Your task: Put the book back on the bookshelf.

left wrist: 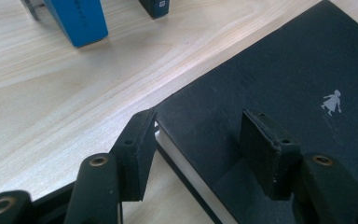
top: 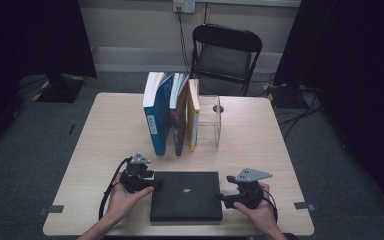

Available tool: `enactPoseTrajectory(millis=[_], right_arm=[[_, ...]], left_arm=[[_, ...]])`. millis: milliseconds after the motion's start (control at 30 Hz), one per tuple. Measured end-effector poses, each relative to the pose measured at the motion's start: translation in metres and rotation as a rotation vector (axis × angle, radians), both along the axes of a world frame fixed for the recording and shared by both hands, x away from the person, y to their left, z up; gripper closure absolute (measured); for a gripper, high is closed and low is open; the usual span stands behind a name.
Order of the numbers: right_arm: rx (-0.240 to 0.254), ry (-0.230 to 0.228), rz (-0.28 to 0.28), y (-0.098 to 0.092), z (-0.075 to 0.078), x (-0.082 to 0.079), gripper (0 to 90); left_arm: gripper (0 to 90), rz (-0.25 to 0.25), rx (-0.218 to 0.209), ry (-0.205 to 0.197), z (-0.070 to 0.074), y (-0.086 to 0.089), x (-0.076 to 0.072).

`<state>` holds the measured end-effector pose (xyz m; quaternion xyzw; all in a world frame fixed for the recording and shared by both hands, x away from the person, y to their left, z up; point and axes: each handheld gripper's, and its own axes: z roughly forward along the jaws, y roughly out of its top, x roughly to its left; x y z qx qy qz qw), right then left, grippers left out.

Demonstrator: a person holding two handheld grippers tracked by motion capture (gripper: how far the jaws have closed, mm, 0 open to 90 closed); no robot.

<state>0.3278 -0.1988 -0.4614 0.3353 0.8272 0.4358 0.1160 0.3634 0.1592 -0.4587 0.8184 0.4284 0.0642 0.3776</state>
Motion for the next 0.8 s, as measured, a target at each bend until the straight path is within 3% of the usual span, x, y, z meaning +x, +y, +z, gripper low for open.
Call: enactPoseTrajectory(millis=[333, 600, 800], right_arm=[[-0.016, 0.047, 0.105, 0.015, -0.004, -0.02, 20.6], [-0.068, 0.055, 0.105, 0.023, -0.008, -0.03, 10.6], [-0.096, 0.05, 0.091, 0.026, -0.009, -0.035, 9.4]], left_arm=[[43.9, -0.004, -0.018, -0.004, -0.002, 0.0, 0.001], [38.5, -0.01, -0.07, 0.007, -0.008, -0.002, 0.012], [35.9, 0.0, -0.074, 0.014, -0.009, -0.007, 0.017]])
